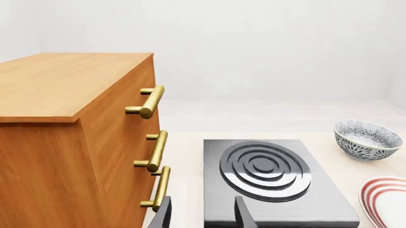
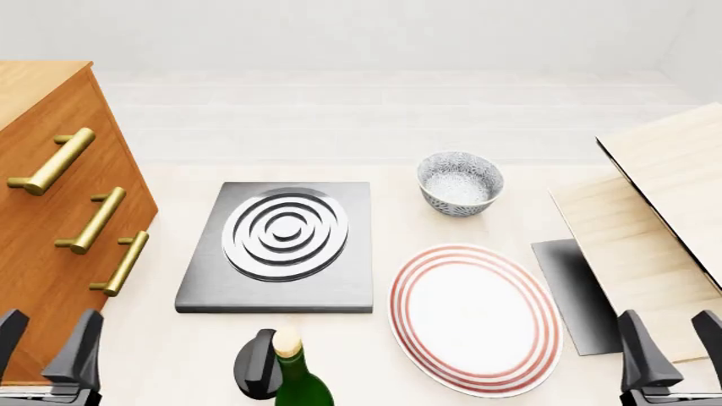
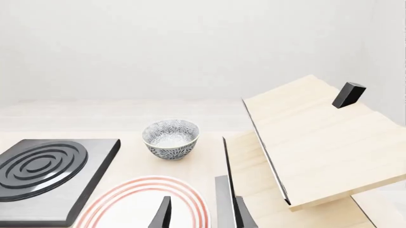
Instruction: Turn on the stove.
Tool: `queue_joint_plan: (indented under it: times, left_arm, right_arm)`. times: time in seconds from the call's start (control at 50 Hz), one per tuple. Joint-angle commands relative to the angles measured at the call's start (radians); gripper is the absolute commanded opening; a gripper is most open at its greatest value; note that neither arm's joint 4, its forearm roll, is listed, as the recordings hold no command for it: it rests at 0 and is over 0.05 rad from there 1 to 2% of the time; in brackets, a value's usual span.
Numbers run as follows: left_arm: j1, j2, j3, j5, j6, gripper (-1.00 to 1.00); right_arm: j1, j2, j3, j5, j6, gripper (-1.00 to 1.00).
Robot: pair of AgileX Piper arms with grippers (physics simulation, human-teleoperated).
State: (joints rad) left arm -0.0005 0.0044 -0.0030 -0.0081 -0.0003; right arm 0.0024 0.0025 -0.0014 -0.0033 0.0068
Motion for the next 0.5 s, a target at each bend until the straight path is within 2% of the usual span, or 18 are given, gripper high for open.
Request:
queue_joint_plan:
  times: [0.02,0.18,0.34,0.5]
  left_arm:
    - [0.01,0.01,-0.005,0.017,0.017,1.0]
    - [0.022,0.092,-0.096,0.065,-0.027,1.0]
    - [-0.028,0.185,-0.215,0.151,0.044,1.0]
    - [-0.057,0.255,-0.282,0.185,0.046,1.0]
  right_arm:
    - [-0.002,0.005,-0.003,0.002,-0.008,1.0]
    - [-0.002,0.024,-0.001,-0.019,-0.003,1.0]
    - [-0.002,0.014,-0.002,-0.009,-0.005,1.0]
    - [-0.002,0.006,-0.002,-0.002,-0.007,1.0]
